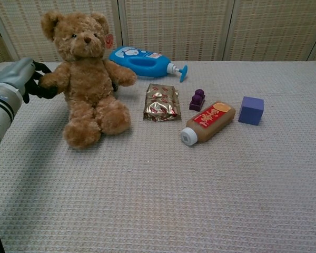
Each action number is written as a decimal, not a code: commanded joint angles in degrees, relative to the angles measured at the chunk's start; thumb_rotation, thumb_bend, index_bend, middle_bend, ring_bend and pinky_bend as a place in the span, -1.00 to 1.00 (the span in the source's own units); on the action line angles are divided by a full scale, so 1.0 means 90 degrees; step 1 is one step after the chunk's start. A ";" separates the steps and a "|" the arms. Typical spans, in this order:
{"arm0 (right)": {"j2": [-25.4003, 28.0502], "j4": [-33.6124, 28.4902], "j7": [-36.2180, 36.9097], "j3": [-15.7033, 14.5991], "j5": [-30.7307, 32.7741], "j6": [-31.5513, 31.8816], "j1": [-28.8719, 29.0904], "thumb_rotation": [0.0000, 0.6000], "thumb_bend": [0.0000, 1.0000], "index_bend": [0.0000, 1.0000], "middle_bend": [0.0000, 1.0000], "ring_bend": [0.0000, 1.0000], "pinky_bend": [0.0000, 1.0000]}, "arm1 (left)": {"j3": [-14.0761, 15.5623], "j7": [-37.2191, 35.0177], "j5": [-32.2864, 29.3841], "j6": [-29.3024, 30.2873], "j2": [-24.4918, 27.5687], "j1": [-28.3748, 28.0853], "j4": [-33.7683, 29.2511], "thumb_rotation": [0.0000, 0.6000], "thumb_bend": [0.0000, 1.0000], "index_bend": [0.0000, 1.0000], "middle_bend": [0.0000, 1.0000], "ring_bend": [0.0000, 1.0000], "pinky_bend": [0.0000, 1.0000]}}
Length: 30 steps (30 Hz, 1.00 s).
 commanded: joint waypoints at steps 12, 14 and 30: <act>0.0006 0.0001 0.0018 -0.0004 -0.0021 0.0033 -0.0010 1.00 -0.66 -1.00 -1.00 -1.00 -1.00 | 0.0154 -0.0157 0.0267 -0.0033 0.0030 0.0094 0.0067 1.00 -0.04 -0.14 0.14 0.03 0.44; 0.0002 0.0003 0.0015 0.0004 -0.0002 0.0019 -0.0006 1.00 -0.66 -1.00 -1.00 -1.00 -1.00 | 0.0185 -0.0173 0.0297 -0.0054 0.0054 0.0116 0.0075 1.00 -0.05 -0.14 0.14 0.03 0.44; -0.0082 0.0161 0.0031 -0.0001 -0.0120 0.0117 0.0000 1.00 -0.66 -1.00 -1.00 -1.00 -1.00 | 0.2275 -0.1276 0.3130 0.0274 0.2012 0.1164 -0.0624 1.00 -0.19 -0.87 -0.82 -0.57 0.25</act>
